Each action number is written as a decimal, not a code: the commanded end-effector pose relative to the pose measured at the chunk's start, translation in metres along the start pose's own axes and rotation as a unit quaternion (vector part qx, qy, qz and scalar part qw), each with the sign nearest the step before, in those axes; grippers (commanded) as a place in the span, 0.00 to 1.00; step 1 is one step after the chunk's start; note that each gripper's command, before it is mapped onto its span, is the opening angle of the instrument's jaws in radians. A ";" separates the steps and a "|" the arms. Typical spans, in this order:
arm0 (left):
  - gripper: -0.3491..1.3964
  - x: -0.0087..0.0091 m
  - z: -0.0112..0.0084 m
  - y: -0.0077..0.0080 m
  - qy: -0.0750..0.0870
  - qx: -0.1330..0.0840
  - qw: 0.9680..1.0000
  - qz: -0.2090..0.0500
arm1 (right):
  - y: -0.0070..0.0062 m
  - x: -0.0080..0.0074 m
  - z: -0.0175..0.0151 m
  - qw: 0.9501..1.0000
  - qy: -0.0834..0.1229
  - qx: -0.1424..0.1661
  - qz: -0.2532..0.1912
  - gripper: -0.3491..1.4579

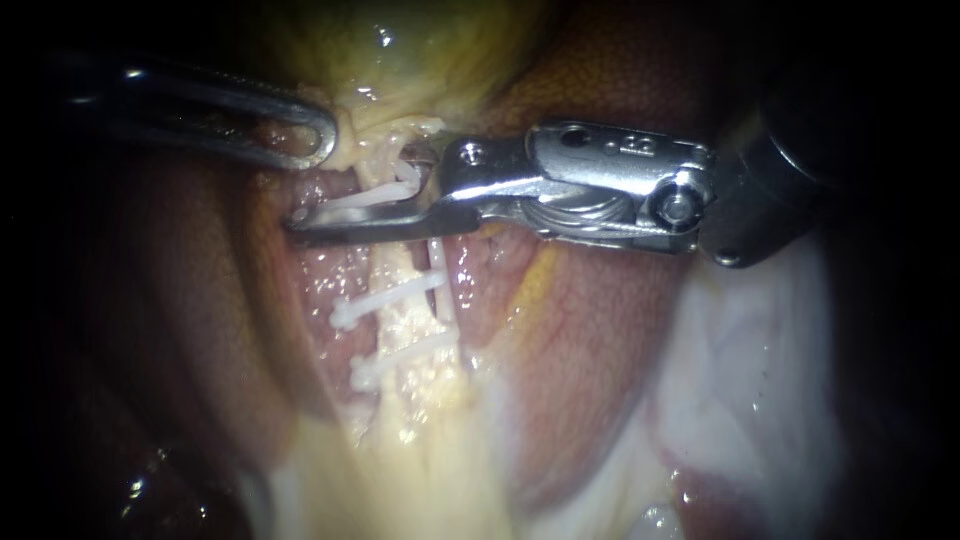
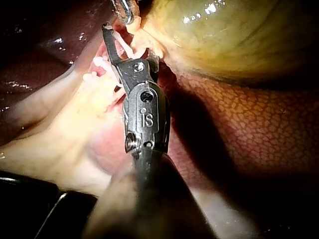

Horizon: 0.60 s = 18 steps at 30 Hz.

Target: Clipping third clip left tube

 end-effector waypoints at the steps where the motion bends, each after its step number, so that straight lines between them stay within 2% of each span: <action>1: 0.00 0.0000 0.0000 0.0000 0.000 0.000 1.000 0.000 | 0.0000 0.0000 0.0000 1.000 0.000 0.000 0.000 0.41; 7: 0.00 0.0001 -0.0001 0.0000 0.000 0.000 1.000 0.000 | 0.0000 0.0000 -0.0003 1.000 0.000 0.002 0.000 0.42; 14: 0.00 0.0001 -0.0002 0.0000 0.000 0.000 1.000 0.000 | 0.0000 -0.0001 -0.0007 1.000 -0.001 0.031 -0.002 0.42; 18: 0.00 0.0001 -0.0002 0.0000 0.000 0.000 1.000 0.000 | -0.0002 -0.0005 -0.0007 0.999 -0.008 0.047 -0.005 0.42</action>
